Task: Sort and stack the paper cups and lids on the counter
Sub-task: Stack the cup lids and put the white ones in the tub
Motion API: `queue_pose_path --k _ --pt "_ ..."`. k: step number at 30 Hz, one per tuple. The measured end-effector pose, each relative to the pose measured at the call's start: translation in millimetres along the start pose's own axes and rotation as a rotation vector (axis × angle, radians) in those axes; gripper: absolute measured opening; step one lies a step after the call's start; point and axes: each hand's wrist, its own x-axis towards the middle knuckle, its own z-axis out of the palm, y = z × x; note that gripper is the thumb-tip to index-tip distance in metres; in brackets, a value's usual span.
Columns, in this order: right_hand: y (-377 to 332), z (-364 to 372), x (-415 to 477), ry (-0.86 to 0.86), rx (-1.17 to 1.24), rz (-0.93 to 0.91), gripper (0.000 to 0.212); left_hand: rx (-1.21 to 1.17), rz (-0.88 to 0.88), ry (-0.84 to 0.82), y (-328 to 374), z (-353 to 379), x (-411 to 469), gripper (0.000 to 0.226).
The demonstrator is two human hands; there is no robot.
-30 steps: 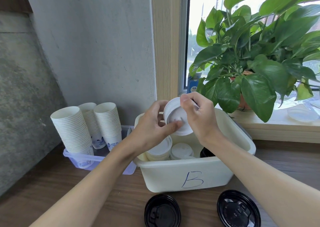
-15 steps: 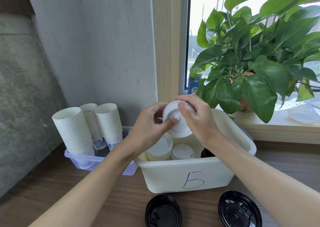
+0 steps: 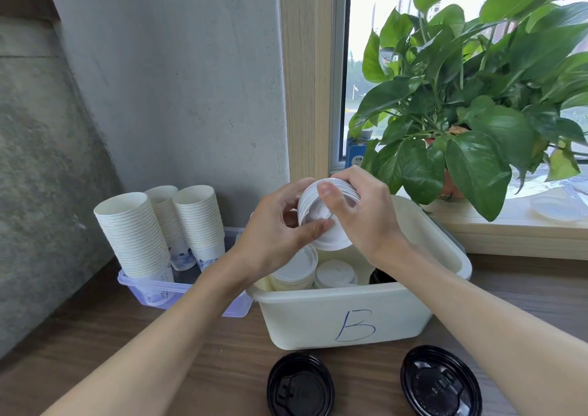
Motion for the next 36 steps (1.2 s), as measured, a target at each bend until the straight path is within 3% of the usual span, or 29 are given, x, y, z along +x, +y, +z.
queue_pose_path --k 7,13,18,21,26,30,36 --pt "1.6 0.6 0.4 -0.011 -0.013 -0.027 0.064 0.066 0.053 -0.015 0.1 -0.3 -0.4 0.031" --pt "3.7 -1.2 0.5 -0.037 0.06 -0.019 0.052 0.106 0.022 0.039 0.1 2.7 1.0 0.043" --pt "2.1 -1.5 -0.5 -0.126 0.008 -0.039 0.053 0.053 -0.02 0.145 -2.3 -1.4 0.9 0.036" --pt "1.1 -1.7 -1.2 -0.099 0.026 -0.051 0.042 0.045 -0.041 0.12 -2.5 -1.7 0.6 0.036" --pt "1.5 -3.4 -1.9 -0.085 0.048 -0.05 0.051 0.005 -0.038 0.056 -1.1 0.2 -0.3 0.038" --pt "2.0 -1.1 -1.0 -0.071 0.041 -0.042 0.044 0.035 0.013 0.013 0.6 -0.2 -0.2 0.041" --pt "1.9 1.2 -0.2 -0.021 -0.012 -0.032 0.049 0.053 0.027 0.004 2.2 0.4 -0.1 0.037"
